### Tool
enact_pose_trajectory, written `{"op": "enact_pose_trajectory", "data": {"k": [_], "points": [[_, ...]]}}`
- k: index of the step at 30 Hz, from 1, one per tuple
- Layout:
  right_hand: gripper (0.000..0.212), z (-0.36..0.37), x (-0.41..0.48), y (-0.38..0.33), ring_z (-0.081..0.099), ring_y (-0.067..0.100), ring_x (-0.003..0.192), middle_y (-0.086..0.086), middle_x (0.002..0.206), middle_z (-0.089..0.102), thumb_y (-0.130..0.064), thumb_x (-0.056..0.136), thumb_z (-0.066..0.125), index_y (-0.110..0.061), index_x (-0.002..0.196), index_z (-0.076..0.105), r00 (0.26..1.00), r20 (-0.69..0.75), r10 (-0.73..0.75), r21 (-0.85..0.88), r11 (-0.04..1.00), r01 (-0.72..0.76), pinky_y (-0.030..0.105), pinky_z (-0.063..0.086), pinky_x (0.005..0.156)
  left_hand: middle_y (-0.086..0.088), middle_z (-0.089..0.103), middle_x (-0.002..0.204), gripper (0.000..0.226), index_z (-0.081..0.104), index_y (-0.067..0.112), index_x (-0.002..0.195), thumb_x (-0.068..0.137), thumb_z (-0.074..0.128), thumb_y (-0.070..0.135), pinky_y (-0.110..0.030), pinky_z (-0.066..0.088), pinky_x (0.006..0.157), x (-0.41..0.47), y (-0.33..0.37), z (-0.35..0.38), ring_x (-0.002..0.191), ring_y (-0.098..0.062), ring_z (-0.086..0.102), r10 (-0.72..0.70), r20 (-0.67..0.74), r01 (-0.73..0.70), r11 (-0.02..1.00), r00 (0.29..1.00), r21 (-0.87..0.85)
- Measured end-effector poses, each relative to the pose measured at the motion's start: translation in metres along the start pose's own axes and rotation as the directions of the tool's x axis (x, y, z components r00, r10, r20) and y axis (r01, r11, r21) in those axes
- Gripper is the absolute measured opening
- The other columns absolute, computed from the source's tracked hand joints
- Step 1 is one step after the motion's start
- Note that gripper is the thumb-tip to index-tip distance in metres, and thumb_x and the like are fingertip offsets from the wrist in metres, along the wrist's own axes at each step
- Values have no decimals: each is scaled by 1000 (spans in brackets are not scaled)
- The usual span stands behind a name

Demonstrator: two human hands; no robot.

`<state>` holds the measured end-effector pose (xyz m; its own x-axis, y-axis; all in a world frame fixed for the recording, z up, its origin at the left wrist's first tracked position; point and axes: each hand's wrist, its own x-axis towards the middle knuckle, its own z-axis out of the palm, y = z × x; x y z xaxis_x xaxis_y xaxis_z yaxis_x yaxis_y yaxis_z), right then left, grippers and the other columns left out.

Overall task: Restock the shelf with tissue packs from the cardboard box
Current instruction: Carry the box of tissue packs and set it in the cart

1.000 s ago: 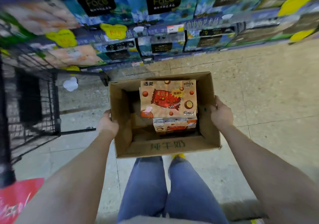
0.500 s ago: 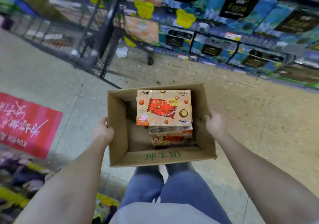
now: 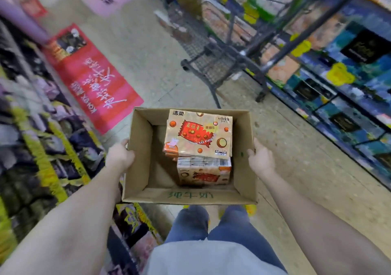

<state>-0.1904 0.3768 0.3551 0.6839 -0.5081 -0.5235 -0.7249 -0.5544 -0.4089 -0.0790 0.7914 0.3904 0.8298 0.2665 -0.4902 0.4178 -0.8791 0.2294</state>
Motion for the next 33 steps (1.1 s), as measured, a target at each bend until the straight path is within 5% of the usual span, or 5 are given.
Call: {"op": "enact_pose_trajectory", "data": {"k": [7,13,20,25,33], "points": [[52,35,-11,-139,55,38,131,13,144,60,-25,104,51,-20,155,42,982,28,-185,-66,980,186,44,47,106,-16,74,115,54,67,20,134,81,62,21,-35,48,85,42,-86,-105,110,-38,66,-72,-46,69,995,996,-74],[29,26,5,-243,62,38,115,14,121,70,-22,100,53,-23,129,60,925,-2,-381,-123,918,378,40,49,87,-16,70,116,46,68,22,133,88,65,13,-32,47,78,85,-102,-180,104,-37,64,-83,-110,69,989,990,-130],[26,-12,59,-357,63,38,108,12,110,72,-21,99,53,-21,123,64,864,-73,-497,-137,864,485,40,49,79,-11,74,101,29,75,29,102,79,65,13,-37,59,83,158,-61,-265,97,-35,69,-30,-174,-7,977,984,-211],[23,-55,116,-447,66,38,101,12,107,74,-24,97,56,-22,117,68,831,-125,-542,-142,839,526,39,52,76,-10,75,93,33,73,24,104,86,59,1,-30,58,66,226,-8,-326,76,-28,71,-2,-194,-50,963,981,-265],[26,-119,179,-557,65,39,104,15,106,73,-20,94,57,-20,115,71,814,-202,-545,-112,839,533,40,53,79,-9,77,98,30,74,30,101,77,68,12,-37,62,78,322,79,-439,87,-32,73,117,-253,-160,975,960,-155]]}}
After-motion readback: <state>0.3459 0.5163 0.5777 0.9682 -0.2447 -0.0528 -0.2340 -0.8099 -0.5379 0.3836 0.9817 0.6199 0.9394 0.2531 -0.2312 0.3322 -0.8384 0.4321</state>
